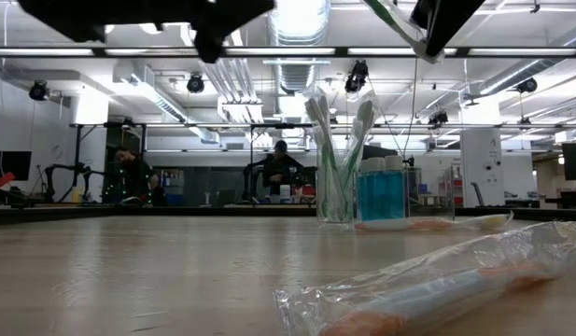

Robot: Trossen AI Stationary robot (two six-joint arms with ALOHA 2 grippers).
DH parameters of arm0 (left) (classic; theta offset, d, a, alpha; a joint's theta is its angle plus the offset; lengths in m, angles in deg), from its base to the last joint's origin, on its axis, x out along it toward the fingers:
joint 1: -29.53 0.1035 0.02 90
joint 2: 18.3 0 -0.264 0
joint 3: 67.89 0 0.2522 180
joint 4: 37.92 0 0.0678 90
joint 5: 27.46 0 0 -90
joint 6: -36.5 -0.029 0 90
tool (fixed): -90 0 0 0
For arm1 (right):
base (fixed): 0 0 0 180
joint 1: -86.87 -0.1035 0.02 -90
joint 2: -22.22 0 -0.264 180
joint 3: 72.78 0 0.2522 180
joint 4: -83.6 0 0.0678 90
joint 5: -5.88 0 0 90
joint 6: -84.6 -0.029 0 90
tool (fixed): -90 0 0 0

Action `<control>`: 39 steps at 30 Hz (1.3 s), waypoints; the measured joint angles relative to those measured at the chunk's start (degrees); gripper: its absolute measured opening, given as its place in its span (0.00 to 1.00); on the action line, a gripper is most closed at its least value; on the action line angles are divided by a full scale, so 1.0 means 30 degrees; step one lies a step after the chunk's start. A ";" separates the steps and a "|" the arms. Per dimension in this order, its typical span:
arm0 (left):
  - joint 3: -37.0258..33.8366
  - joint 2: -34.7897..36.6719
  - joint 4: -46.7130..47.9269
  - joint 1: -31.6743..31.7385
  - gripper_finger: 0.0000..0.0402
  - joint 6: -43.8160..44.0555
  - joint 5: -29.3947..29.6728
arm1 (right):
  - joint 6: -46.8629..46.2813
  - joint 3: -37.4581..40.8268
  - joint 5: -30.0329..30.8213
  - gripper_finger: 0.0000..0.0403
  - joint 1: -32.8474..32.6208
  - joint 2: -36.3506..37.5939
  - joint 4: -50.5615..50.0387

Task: Pick & Place toothbrushing station
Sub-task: Put the green toothbrush into the transparent organizer

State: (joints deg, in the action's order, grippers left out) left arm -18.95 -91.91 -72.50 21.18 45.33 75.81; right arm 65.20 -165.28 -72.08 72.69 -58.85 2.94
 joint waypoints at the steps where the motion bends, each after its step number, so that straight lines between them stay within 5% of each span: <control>1: 0.0386 -0.0471 0.0047 0.0004 0.34 -0.0196 -0.0028 | -0.0034 0.0000 -0.0037 0.03 -0.0004 0.0000 -0.0013; 17: 0.3822 -0.4321 -0.1578 0.0004 0.34 -0.1298 -0.0769 | 0.0007 0.0000 -0.0223 0.03 -0.0011 0.0000 -0.0058; 39: 0.4439 -0.4441 -0.2382 0.0004 0.34 -0.1313 -0.2671 | 0.0108 0.0000 -0.0607 0.03 -0.0004 -0.0051 0.0142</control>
State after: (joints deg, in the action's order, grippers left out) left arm -5.64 -105.24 -79.64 21.19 41.39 67.80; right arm 65.53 -165.28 -73.91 72.68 -59.01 3.37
